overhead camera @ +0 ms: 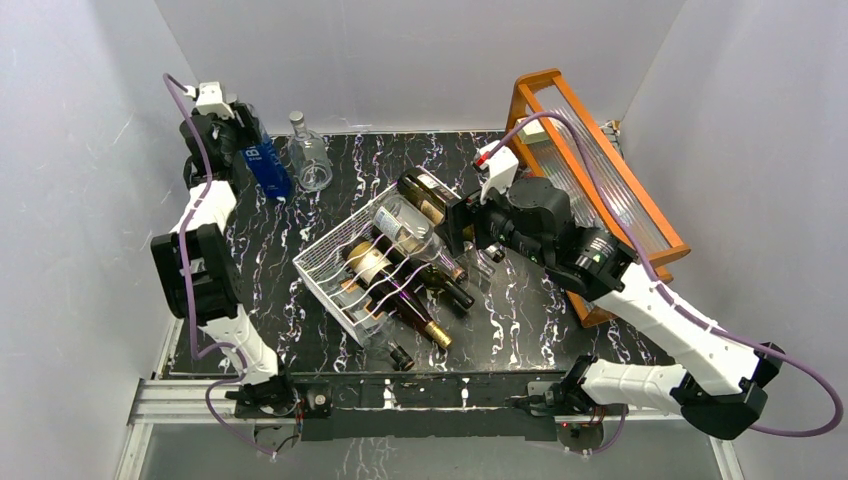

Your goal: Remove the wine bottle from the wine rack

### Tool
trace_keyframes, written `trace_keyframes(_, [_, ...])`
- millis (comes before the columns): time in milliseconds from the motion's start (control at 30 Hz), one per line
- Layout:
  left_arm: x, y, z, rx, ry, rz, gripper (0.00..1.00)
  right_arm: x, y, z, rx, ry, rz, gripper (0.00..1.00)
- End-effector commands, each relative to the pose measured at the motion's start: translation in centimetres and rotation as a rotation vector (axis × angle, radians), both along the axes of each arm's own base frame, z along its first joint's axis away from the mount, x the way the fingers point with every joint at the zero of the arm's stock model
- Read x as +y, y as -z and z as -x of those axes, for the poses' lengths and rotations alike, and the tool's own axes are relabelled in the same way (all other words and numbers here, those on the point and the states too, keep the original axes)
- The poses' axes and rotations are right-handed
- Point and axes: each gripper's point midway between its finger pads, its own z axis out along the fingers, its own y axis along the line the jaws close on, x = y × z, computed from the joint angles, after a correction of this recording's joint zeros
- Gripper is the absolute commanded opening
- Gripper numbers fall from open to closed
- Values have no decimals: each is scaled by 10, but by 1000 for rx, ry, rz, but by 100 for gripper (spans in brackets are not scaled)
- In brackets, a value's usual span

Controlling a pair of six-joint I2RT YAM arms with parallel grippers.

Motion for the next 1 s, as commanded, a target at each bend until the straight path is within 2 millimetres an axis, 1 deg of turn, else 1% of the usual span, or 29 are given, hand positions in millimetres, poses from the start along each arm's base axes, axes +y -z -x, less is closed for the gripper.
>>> trace_keyframes(0, [-16, -110, -6, -325, 131, -160, 0, 3, -30, -5, -66, -2, -55, 98])
trace_keyframes(100, [-23, -108, -11, -341, 182, -144, 0, 4, -29, -8, -64, -3, -52, 98])
trace_keyframes(200, [-31, -111, -15, -348, 228, -108, 0, 5, -28, -8, -61, -5, -50, 98])
trace_keyframes(267, [-39, -114, -15, -351, 265, -86, 0, 6, -27, -8, -58, -6, -53, 98])
trace_keyframes(333, [-41, -116, -14, -349, 276, -72, 0, 5, -26, -8, -57, -8, -55, 98])
trace_keyframes(400, [-42, -115, -11, -339, 281, -78, 0, 5, -26, -7, -55, -7, -60, 98])
trace_keyframes(500, [-35, -106, -10, -300, 239, -78, 0, 5, -29, -5, -55, -15, -74, 98])
trace_keyframes(533, [-34, -102, -9, -286, 227, -78, 3, 5, -30, -4, -56, -18, -78, 98])
trace_keyframes(600, [-33, -93, -8, -259, 222, -83, 11, 3, -32, -2, -57, -20, -85, 98])
trace_keyframes(633, [-33, -92, -7, -253, 224, -84, 21, 2, -33, -2, -59, -18, -88, 98])
trace_keyframes(700, [-34, -88, -7, -240, 228, -79, 35, 0, -33, -1, -59, -16, -91, 98])
trace_keyframes(733, [-34, -87, -6, -235, 228, -78, 46, 0, -33, 0, -58, -16, -92, 98])
trace_keyframes(800, [-36, -89, -4, -232, 235, -73, 65, -1, -31, 1, -52, -15, -94, 98])
trace_keyframes(833, [-38, -92, -1, -237, 238, -72, 79, -2, -30, 2, -49, -12, -98, 98])
trace_keyframes(900, [-40, -96, 3, -241, 245, -71, 91, -2, -27, 3, -39, -13, -101, 98])
trace_keyframes(933, [-41, -99, 5, -241, 249, -69, 96, -3, -27, 4, -39, -15, -106, 98])
trace_keyframes(967, [-42, -100, 7, -241, 252, -66, 98, -3, -27, 5, -37, -16, -109, 98])
